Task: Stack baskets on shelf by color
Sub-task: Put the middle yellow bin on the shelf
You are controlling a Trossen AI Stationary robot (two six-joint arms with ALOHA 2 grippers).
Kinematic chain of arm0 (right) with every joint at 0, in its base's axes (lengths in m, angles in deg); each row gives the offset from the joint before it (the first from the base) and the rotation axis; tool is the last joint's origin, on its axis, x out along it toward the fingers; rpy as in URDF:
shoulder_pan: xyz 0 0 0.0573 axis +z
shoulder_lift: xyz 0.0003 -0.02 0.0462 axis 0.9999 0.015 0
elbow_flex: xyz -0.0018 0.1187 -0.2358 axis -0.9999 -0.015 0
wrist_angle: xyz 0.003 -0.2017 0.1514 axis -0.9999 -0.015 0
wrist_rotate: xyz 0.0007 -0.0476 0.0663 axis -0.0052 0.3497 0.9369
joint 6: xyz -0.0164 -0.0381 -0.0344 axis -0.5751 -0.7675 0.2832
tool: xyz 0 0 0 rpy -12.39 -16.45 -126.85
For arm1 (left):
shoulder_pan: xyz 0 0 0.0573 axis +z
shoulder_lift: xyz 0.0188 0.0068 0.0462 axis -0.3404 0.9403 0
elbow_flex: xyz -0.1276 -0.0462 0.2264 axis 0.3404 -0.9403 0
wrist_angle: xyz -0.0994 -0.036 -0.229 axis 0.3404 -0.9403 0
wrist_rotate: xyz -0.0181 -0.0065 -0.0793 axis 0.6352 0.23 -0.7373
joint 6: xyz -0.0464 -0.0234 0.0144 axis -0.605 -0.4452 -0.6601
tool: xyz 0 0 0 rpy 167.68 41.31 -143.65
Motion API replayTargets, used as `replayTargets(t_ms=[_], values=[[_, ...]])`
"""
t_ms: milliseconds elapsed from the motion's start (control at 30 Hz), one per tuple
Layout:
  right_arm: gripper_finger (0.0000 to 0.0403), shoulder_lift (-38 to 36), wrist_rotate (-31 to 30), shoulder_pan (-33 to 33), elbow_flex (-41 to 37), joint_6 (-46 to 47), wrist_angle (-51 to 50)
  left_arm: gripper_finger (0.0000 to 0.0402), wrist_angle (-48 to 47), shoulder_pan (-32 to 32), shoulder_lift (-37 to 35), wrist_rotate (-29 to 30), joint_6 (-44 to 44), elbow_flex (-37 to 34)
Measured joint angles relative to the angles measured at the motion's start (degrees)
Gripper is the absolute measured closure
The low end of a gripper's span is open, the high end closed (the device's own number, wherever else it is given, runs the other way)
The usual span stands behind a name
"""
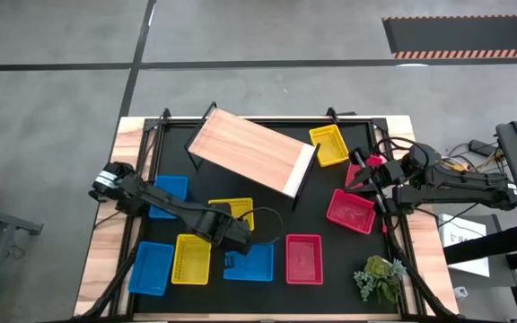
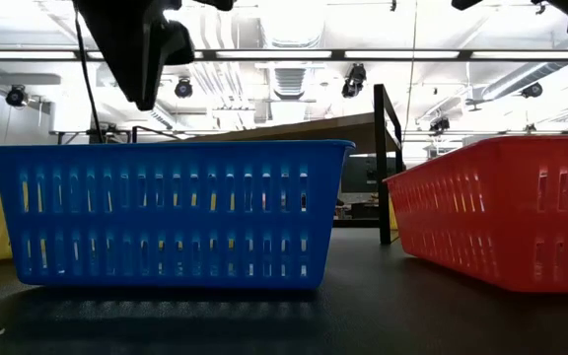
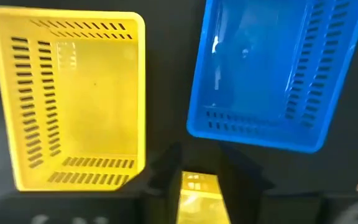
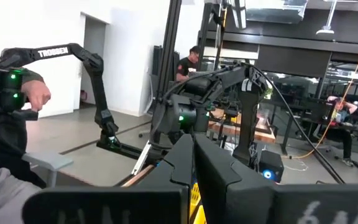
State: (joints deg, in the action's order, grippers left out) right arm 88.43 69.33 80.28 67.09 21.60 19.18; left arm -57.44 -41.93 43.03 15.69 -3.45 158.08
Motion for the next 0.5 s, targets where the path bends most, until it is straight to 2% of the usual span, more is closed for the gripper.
replayTargets(t_ms=[200,500], values=[[0.0394,0.0,-0.1,0.0,0.0,0.1,0.0,0.025,-0.5,0.3,-0.1,2.7,8.3,-2.9],[0.0394,0.0,-0.4,0.0,0.0,0.0,-0.2,0.0242,2.6,0.7,-0.1,3.3,9.3,-9.7]])
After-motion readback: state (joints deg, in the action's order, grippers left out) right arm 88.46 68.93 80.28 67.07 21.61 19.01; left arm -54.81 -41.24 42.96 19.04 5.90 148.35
